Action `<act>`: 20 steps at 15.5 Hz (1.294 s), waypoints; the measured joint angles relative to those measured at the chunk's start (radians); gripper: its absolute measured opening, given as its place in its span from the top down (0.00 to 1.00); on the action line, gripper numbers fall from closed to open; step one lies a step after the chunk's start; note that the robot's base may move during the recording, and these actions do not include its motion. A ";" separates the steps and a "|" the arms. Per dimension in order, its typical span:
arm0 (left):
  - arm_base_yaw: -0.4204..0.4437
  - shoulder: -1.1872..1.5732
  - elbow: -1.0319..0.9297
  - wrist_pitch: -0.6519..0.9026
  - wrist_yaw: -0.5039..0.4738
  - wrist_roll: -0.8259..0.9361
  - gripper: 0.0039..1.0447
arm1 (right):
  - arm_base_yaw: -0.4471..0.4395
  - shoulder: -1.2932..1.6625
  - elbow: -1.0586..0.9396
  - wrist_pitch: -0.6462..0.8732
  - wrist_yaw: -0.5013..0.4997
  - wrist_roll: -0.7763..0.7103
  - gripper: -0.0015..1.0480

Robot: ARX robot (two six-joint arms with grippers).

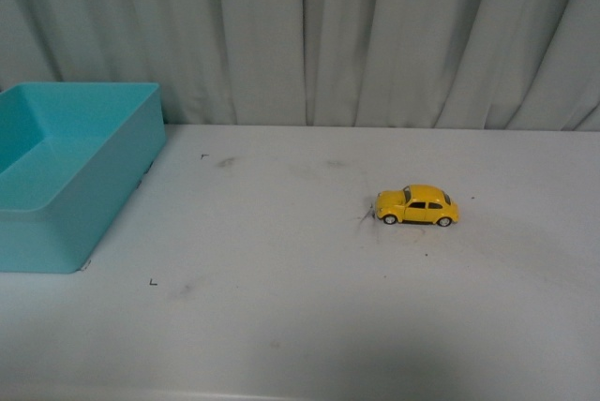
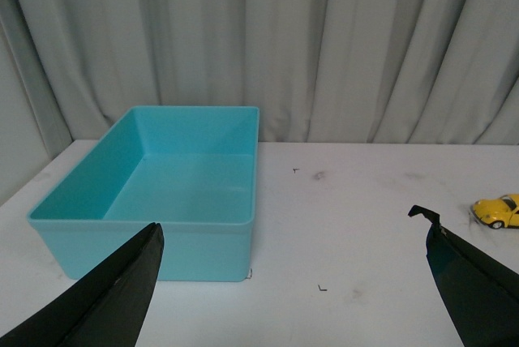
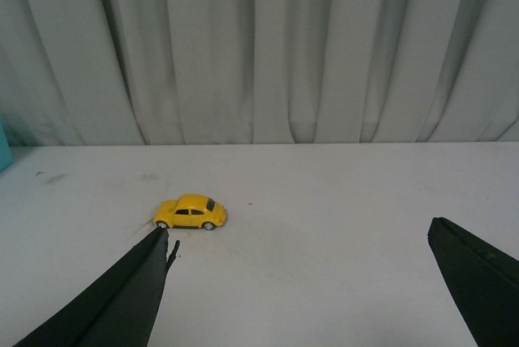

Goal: Wind up and store yellow beetle toy

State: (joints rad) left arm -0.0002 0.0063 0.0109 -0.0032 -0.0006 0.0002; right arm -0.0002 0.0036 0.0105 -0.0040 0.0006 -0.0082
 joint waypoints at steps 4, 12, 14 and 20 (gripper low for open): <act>0.000 0.000 0.000 0.000 0.000 0.000 0.06 | 0.000 0.000 0.000 0.000 0.000 0.000 0.06; 0.000 0.000 0.000 0.000 0.000 0.000 0.06 | 0.000 0.000 0.000 0.000 0.000 0.000 0.06; 0.000 0.000 0.000 0.000 0.000 0.000 0.06 | 0.000 0.000 0.000 0.000 0.000 0.000 0.06; 0.000 0.000 0.000 0.000 0.000 0.000 0.06 | 0.000 0.000 0.000 0.000 0.000 0.000 0.06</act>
State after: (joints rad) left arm -0.0002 0.0063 0.0109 -0.0032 -0.0006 0.0002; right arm -0.0002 0.0036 0.0105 -0.0040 0.0006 -0.0082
